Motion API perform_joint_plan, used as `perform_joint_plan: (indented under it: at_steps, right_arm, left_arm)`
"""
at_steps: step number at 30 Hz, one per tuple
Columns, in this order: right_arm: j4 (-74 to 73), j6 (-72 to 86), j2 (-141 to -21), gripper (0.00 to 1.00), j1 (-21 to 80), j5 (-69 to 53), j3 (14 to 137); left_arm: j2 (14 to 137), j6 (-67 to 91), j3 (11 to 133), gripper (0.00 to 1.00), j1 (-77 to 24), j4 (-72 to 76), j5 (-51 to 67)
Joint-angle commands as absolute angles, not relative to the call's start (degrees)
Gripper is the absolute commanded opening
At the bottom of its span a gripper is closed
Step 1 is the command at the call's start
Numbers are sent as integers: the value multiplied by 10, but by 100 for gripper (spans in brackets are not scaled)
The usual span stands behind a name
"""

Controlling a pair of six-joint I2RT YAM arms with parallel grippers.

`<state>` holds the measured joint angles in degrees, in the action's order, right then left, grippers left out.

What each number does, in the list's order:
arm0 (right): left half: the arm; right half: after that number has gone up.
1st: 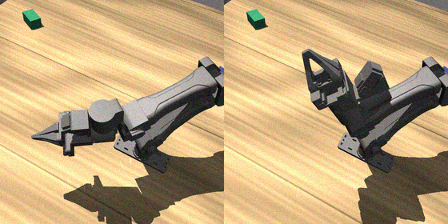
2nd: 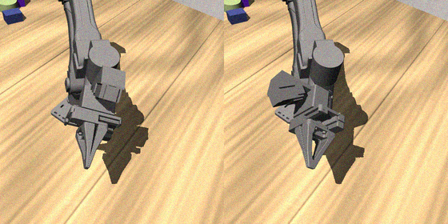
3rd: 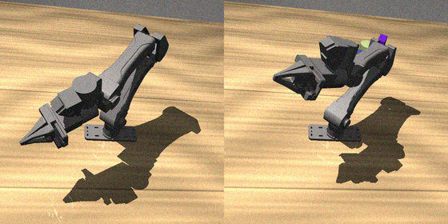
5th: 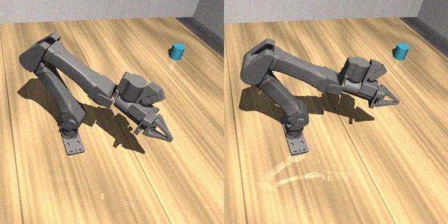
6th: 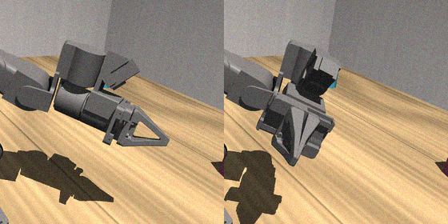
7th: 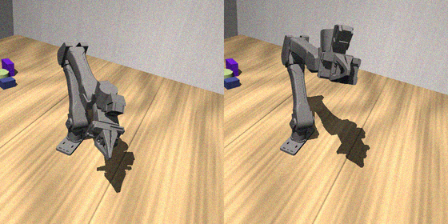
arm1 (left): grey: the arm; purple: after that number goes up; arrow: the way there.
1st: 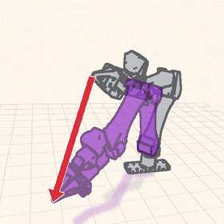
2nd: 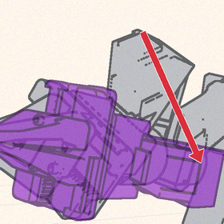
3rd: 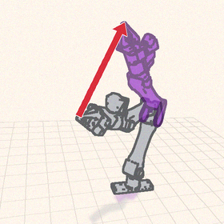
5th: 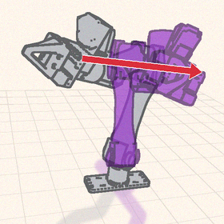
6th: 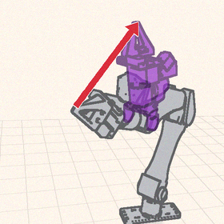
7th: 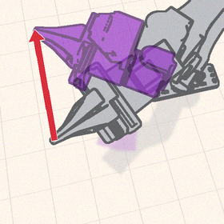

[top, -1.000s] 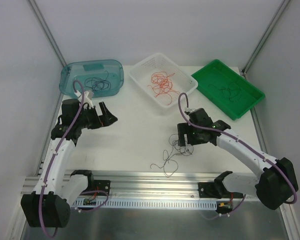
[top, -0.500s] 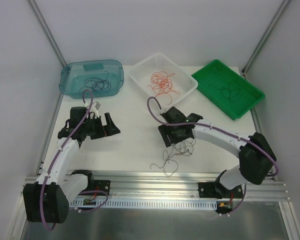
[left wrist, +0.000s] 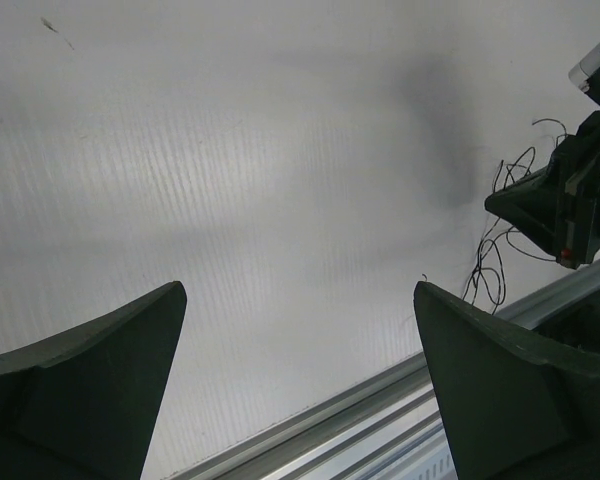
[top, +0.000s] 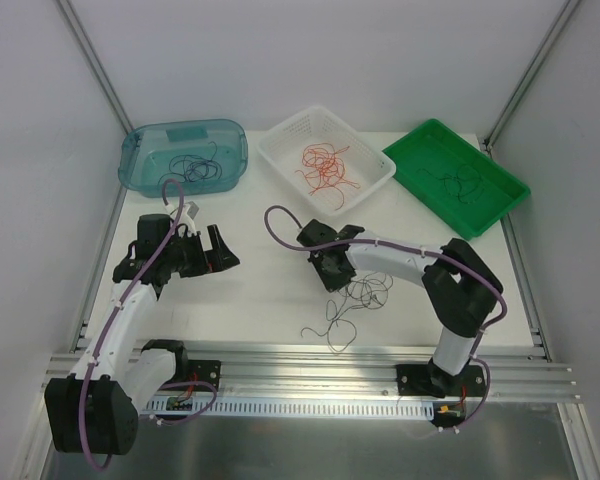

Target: Untangle the cables

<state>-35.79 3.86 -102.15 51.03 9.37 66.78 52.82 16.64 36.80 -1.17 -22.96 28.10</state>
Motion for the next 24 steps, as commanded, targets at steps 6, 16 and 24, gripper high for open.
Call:
perform_joint_plan:
  at_steps: [6,16,24]
  right_arm:
    - [-437,25,-952,1,541,120,788]
    - [-574,-73,-845,1,542,144,1103]
    - [-506,-134,-749,1,537,199,1146]
  left_arm:
    - [520,151,367,99,-15,-220,287]
    - [522,150,367,99,-15,-221,283]
    - [523,150,367,99,-15,-221,281]
